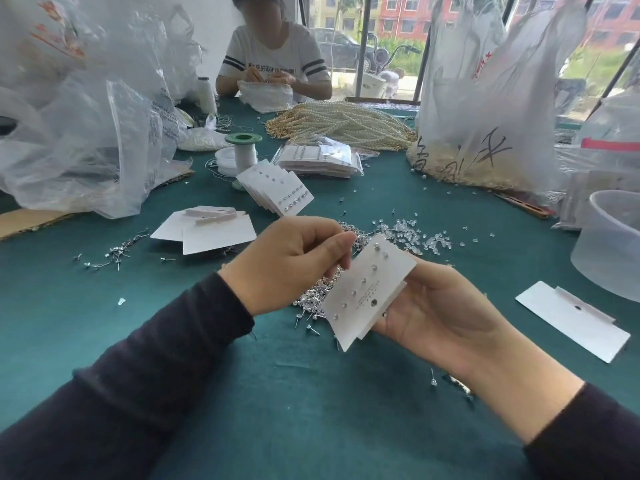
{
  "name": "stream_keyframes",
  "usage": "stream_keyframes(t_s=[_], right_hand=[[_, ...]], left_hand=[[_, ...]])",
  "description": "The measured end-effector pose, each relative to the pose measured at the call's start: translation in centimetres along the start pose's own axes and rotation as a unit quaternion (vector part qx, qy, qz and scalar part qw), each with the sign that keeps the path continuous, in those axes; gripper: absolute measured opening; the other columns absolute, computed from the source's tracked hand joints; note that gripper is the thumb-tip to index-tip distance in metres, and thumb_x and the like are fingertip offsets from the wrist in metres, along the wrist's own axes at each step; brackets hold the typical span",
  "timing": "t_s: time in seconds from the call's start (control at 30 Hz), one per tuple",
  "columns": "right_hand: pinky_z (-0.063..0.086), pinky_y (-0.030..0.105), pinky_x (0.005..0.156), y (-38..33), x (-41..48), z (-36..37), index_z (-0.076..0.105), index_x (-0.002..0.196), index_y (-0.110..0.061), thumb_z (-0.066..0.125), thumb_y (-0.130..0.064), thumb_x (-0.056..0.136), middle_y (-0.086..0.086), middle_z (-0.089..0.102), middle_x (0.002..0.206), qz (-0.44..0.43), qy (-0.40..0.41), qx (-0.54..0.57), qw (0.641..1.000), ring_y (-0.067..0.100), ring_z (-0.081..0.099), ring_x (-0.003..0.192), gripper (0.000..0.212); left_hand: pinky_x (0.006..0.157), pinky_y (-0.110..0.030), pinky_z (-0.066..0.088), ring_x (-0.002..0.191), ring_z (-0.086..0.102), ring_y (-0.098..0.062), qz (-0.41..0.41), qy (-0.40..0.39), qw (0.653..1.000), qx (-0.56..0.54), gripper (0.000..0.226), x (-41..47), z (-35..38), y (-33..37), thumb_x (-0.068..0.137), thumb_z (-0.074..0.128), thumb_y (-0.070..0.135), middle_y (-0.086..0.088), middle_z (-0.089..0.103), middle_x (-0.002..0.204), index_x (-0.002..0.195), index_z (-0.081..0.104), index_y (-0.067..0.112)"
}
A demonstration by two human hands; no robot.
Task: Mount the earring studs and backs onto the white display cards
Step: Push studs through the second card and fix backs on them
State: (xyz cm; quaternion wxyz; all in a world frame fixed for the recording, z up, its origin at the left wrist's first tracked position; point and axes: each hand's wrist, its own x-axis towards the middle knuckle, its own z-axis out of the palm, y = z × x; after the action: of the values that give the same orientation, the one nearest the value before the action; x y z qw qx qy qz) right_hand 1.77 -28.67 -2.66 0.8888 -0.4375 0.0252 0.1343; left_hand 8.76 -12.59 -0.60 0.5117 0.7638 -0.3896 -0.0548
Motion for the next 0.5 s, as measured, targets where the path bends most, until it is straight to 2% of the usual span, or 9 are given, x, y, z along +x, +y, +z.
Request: stream_keyframes(t_s=[0.07,0.13,0.3,0.5], right_hand=[[0.056,0.035,0.067,0.1,-0.1,0.2,0.049,0.124,-0.007,0.069,-0.019,0.062,0.014,0.055,0.115,-0.001,-0.008,0.003,1.000,0.027,0.057,0.095,0.066],[0.055,0.034,0.065,0.2,-0.2,0.4,0.051,0.118,-0.010,0.069,-0.018,0.062,0.014,0.054,0.113,0.001,-0.014,0.003,1.000,0.027,0.058,0.091,0.060],[0.056,0.040,0.076,0.3,-0.2,0.4,0.051,0.121,-0.009,0.070,-0.018,0.061,0.017,0.051,0.117,0.010,-0.021,0.003,1.000,0.031,0.053,0.101,0.063],[0.055,0.041,0.078,0.3,-0.1,0.5,0.051,0.119,-0.011,0.069,-0.017,0.061,0.015,0.055,0.112,0.013,-0.029,0.016,0.999,0.028,0.056,0.095,0.061]], left_hand=[[0.050,-0.022,0.032,0.050,0.037,-0.009,0.042,0.017,0.996,0.073,0.033,-0.1,0.6,0.0,0.086,0.046,0.031,-0.003,0.047,0.054,0.067,0.060,0.008],[0.052,-0.024,0.032,0.051,0.036,-0.009,0.070,0.039,0.991,0.108,0.032,-0.1,1.1,0.0,0.085,0.046,0.028,-0.002,0.046,0.053,0.065,0.057,0.006],[0.050,-0.021,0.027,0.050,0.030,-0.009,0.116,0.064,0.977,0.169,0.032,0.1,1.5,-0.1,0.087,0.047,0.024,0.008,0.034,0.051,0.059,0.045,0.009],[0.049,-0.019,0.027,0.051,0.033,-0.011,0.121,0.091,0.974,0.170,0.036,0.2,1.8,-0.1,0.087,0.047,0.023,0.007,0.034,0.049,0.059,0.049,0.001]])
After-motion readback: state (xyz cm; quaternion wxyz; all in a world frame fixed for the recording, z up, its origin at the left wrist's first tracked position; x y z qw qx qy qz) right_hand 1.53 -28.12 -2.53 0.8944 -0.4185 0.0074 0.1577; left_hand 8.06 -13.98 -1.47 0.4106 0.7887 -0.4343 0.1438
